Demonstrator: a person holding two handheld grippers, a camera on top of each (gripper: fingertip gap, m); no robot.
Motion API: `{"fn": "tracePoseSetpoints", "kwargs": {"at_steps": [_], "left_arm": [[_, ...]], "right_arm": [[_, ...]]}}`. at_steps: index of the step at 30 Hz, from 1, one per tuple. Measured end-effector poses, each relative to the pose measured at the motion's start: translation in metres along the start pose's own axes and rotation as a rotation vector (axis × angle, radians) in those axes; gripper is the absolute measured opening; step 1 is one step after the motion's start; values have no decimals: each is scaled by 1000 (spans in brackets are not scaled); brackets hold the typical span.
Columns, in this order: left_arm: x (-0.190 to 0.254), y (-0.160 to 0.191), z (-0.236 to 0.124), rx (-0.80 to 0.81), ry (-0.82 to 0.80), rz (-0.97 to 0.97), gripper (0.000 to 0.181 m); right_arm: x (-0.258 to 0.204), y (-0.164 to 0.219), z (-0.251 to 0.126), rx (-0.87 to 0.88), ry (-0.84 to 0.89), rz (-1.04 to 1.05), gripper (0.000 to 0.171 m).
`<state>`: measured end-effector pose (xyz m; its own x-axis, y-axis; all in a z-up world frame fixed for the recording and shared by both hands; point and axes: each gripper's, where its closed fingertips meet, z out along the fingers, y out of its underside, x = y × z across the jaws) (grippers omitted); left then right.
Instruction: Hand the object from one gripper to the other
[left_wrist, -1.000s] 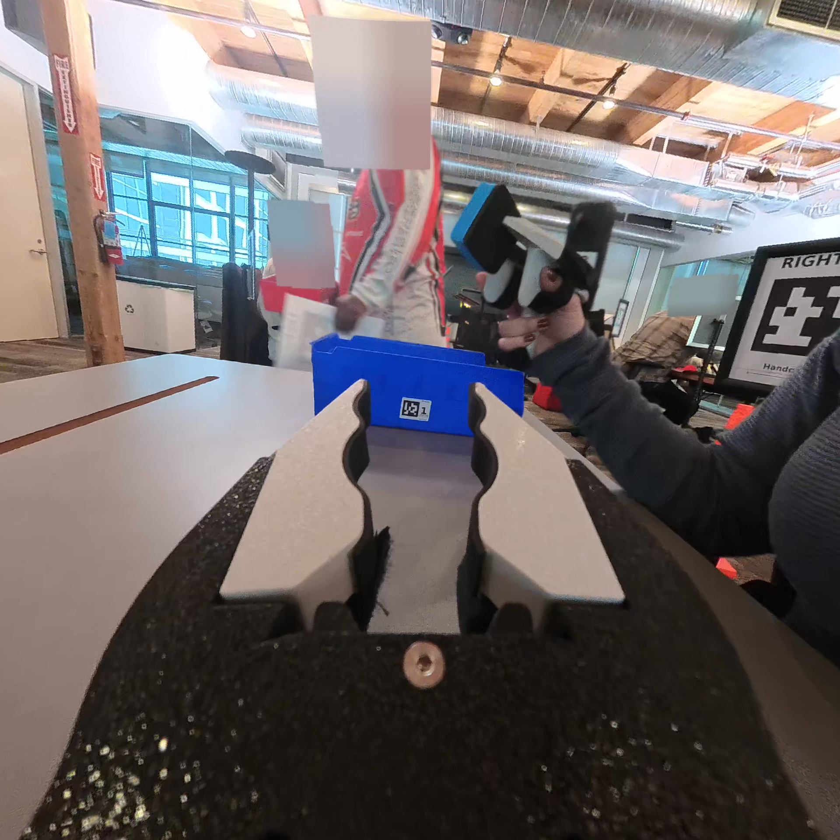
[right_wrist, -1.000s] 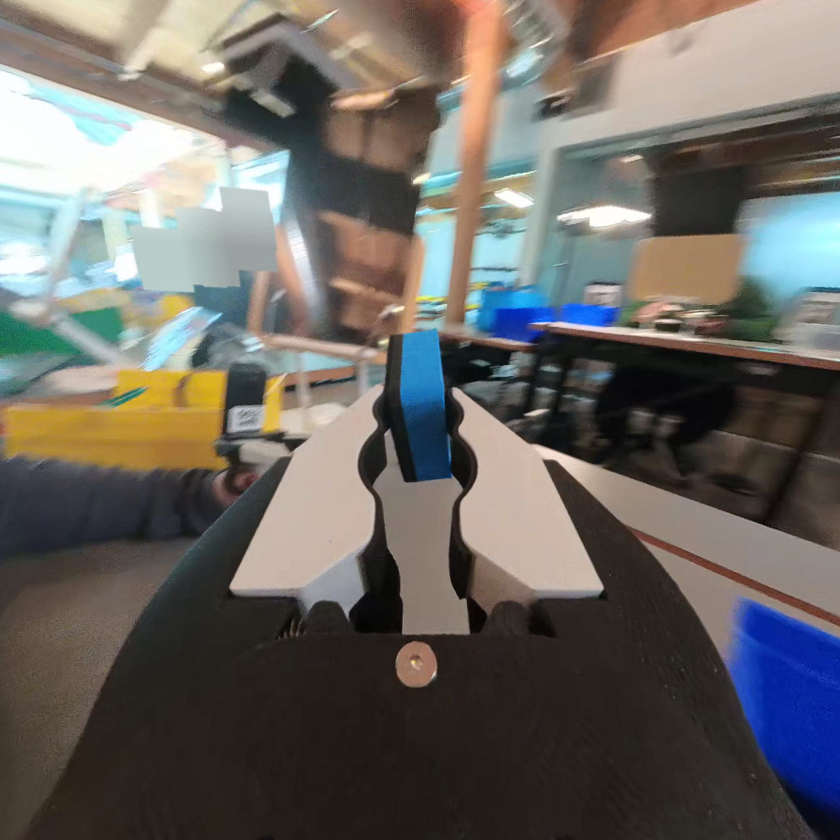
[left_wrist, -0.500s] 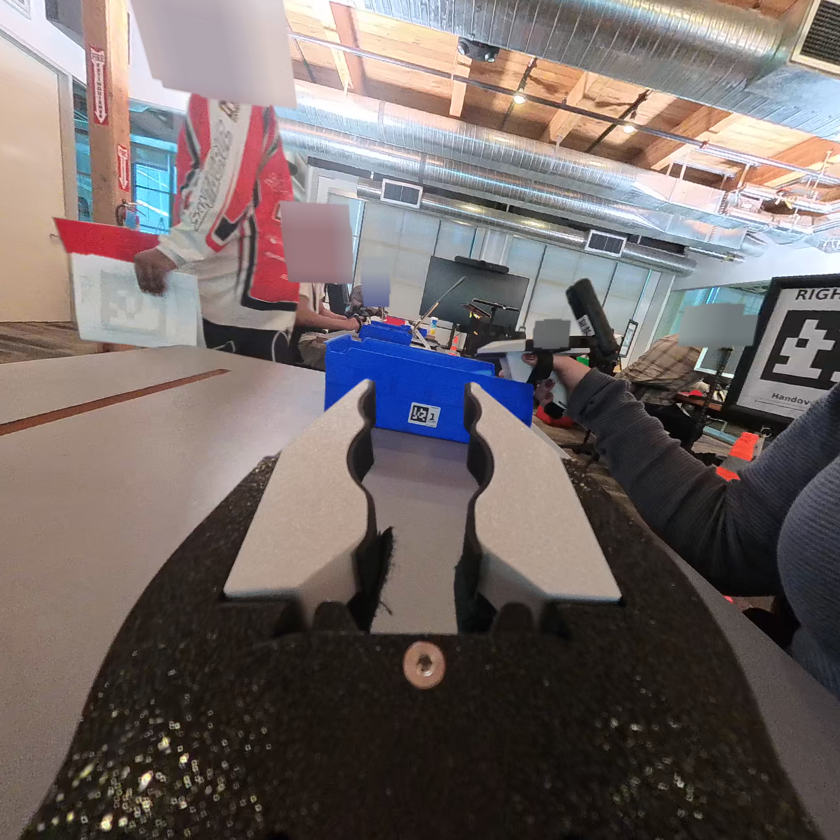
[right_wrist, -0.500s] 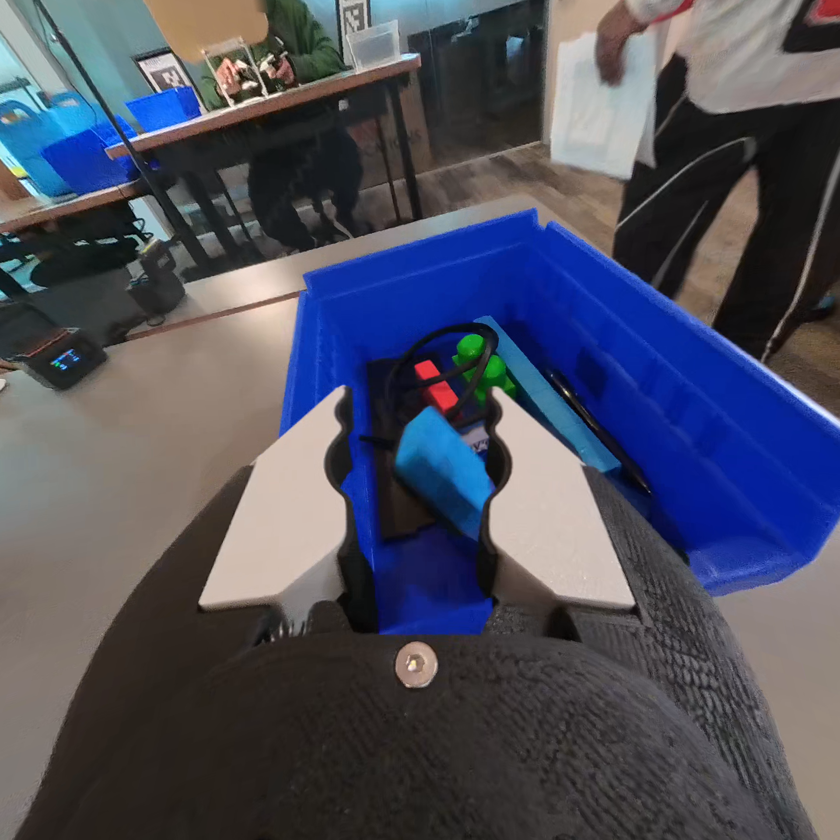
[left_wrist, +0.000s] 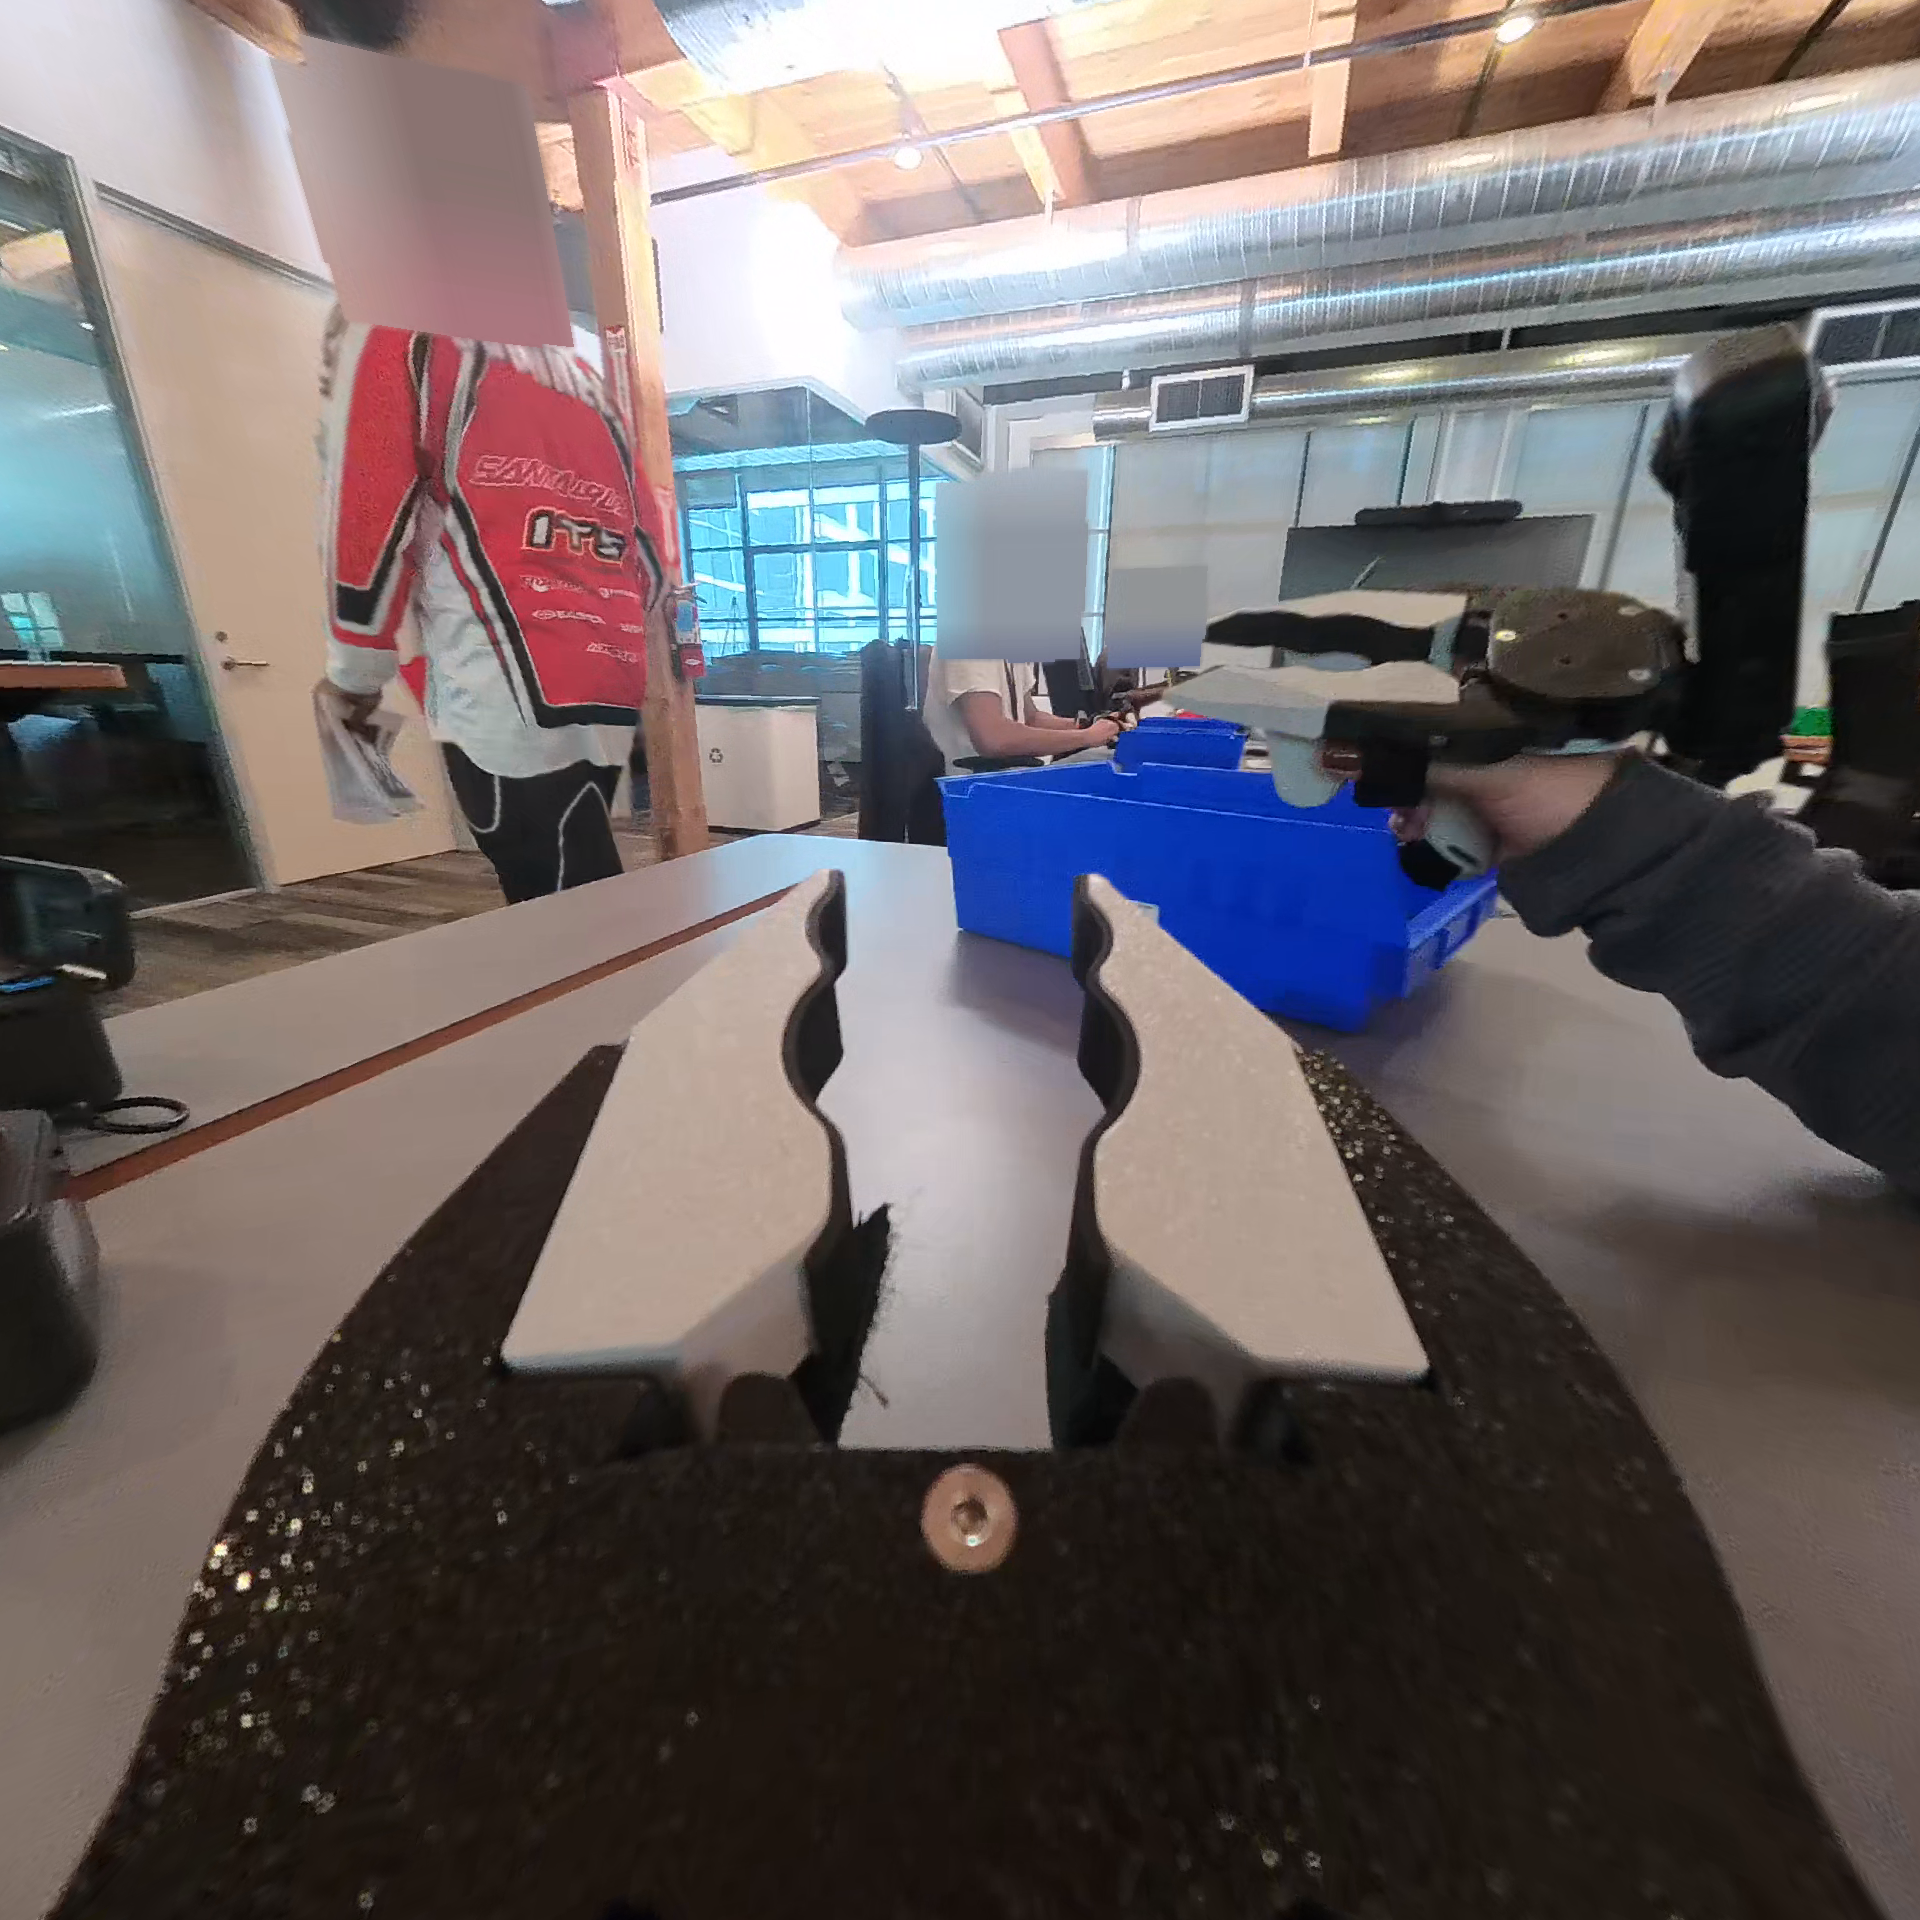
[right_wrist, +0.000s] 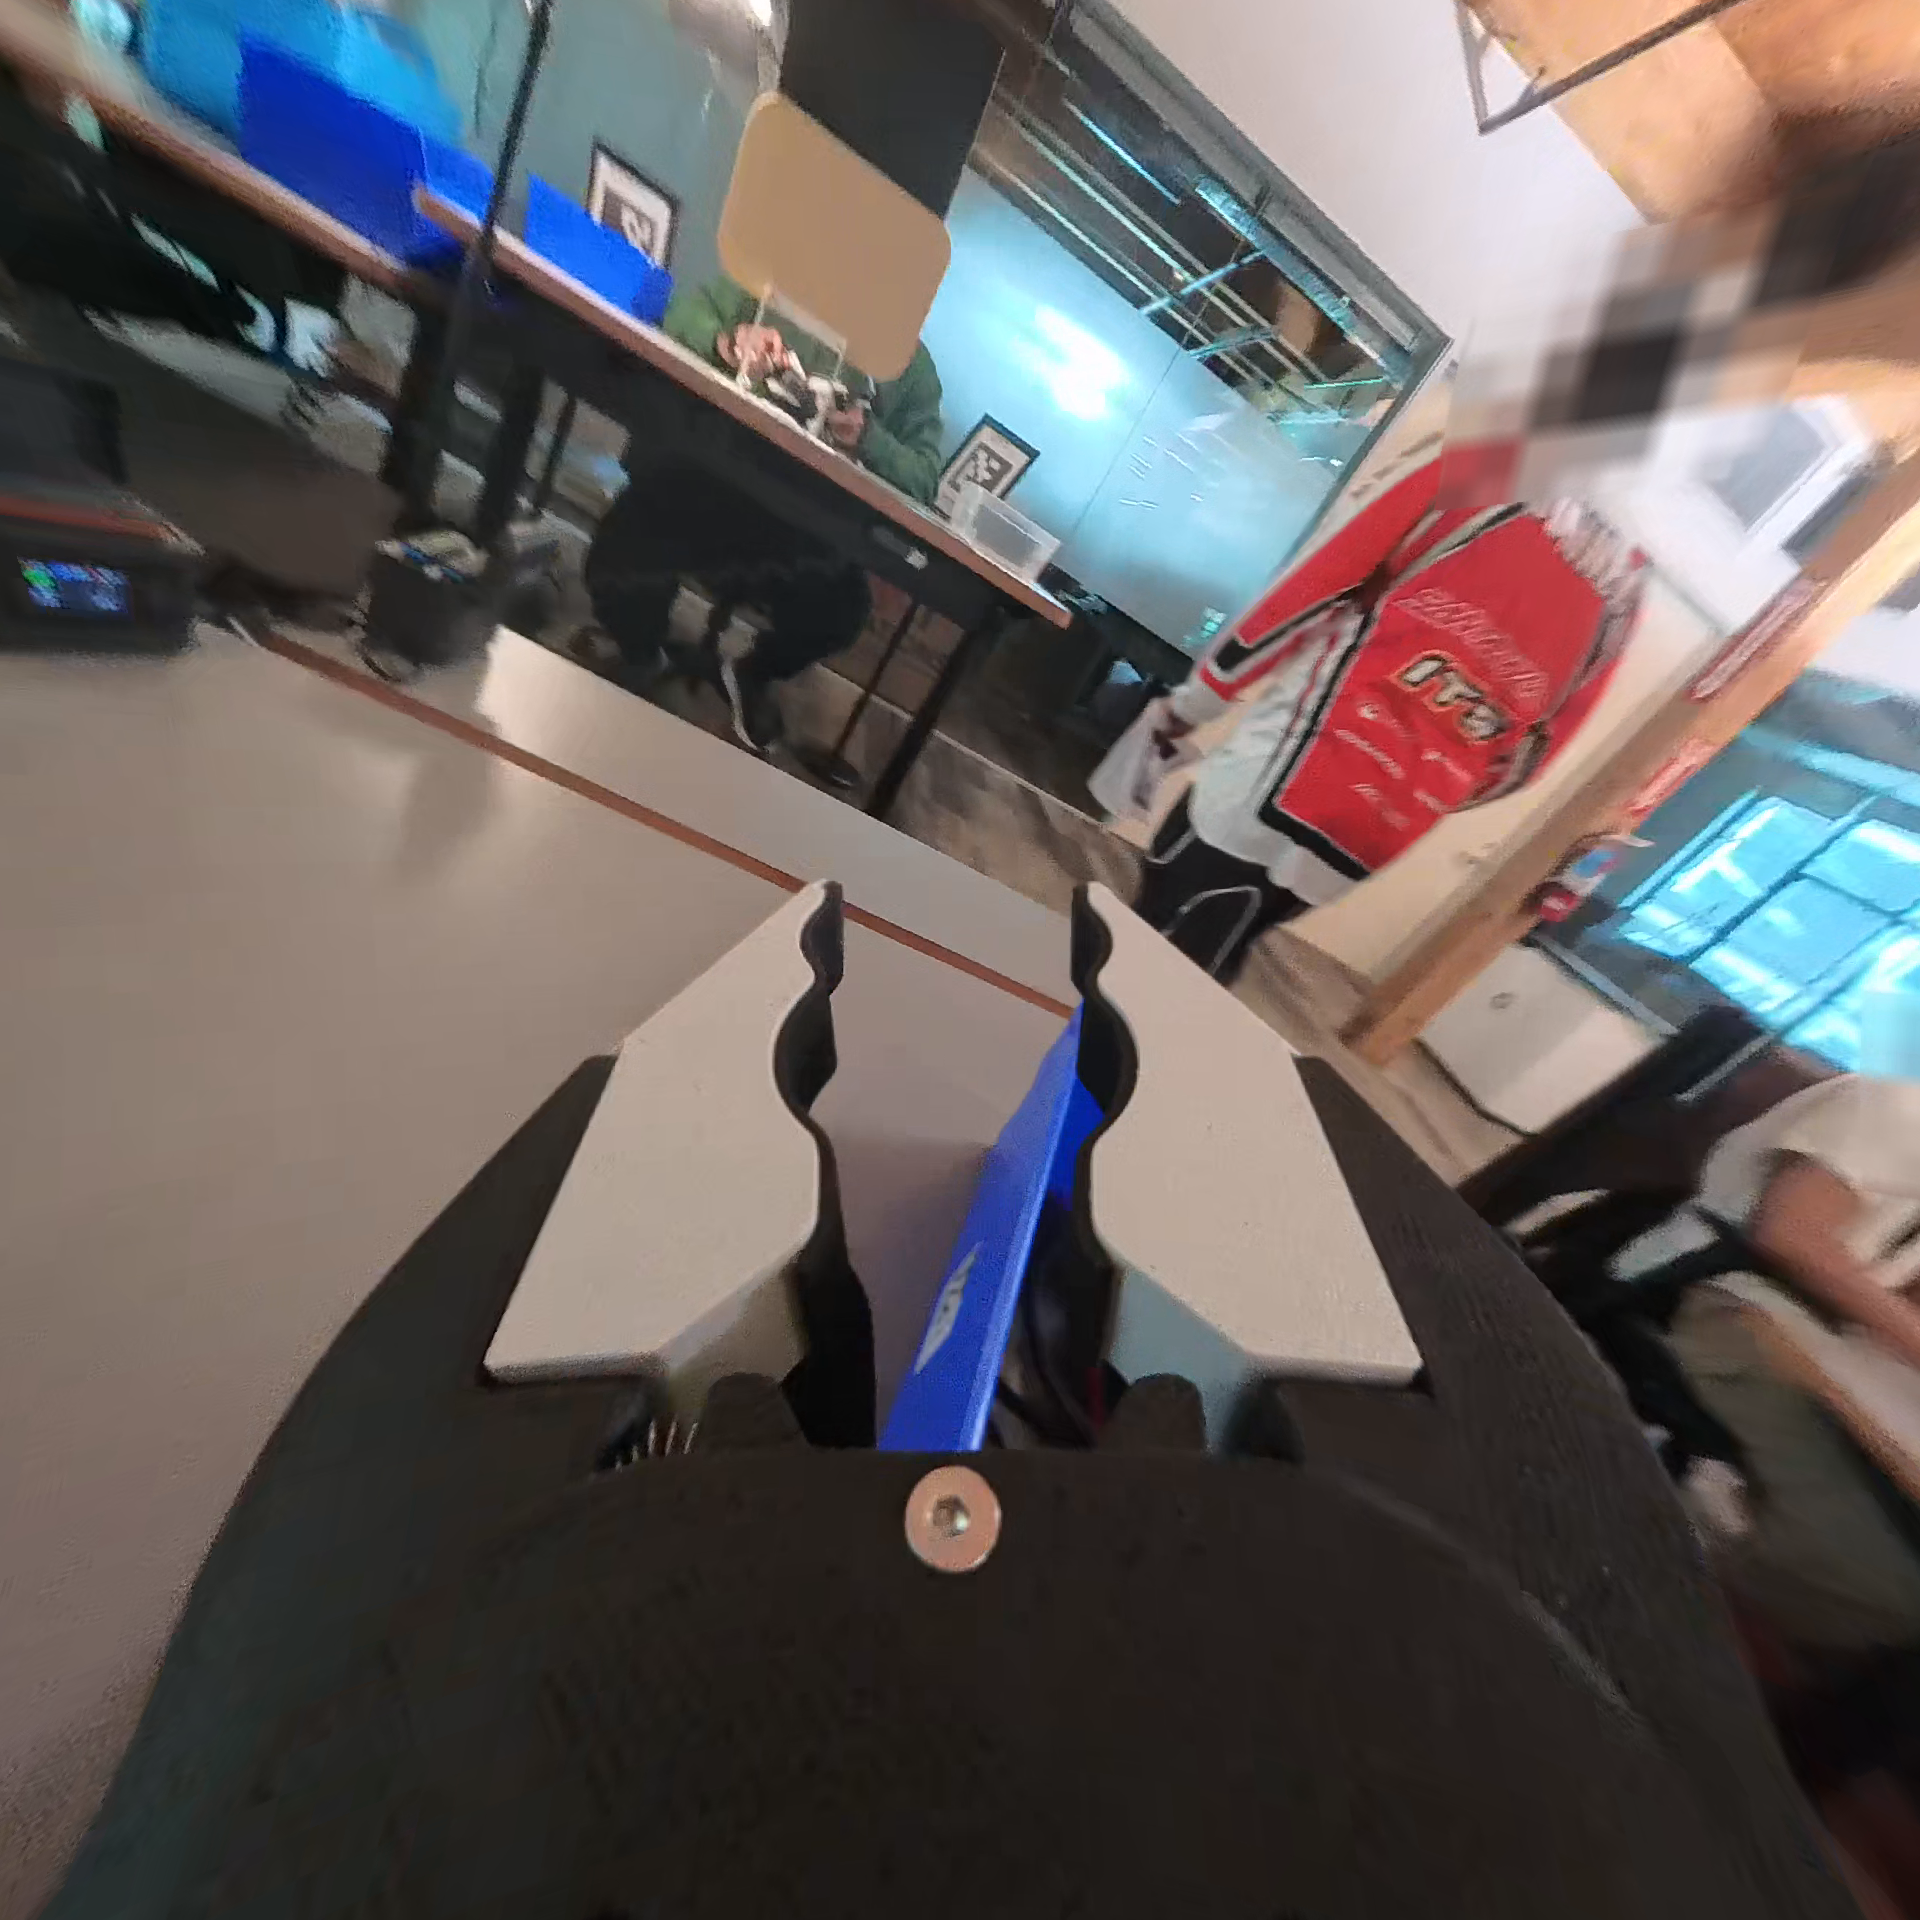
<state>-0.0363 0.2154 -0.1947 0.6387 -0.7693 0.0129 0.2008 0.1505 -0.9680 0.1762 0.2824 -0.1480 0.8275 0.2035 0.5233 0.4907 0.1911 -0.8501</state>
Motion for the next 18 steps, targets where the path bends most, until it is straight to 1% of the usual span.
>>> {"fn": "tracePoseSetpoints", "kwargs": {"at_steps": [2,4,7,9,12,13,15,18], "left_arm": [[-4,0,-1,-5,-35,39,41],[-10,-1,-3,-16,-97,103,41],[-21,-1,-6,-45,-204,209,42],[-24,-2,-8,-58,-255,267,43],[-23,-5,-12,-75,-289,341,43],[-23,-7,-14,-86,-300,360,43],[-22,-18,-16,-96,-312,380,44],[-19,-49,-19,-106,-322,347,46]], "right_arm": [[-1,-8,0,15,14,-10,43],[-12,-23,-1,73,-22,42,42],[-58,-51,3,196,-203,235,42],[-92,-61,10,253,-307,359,42],[-126,-53,21,296,-317,446,44],[-134,-51,19,322,-306,427,44],[-147,-55,9,383,-299,315,44],[-168,-59,-5,445,-356,198,41]]}}
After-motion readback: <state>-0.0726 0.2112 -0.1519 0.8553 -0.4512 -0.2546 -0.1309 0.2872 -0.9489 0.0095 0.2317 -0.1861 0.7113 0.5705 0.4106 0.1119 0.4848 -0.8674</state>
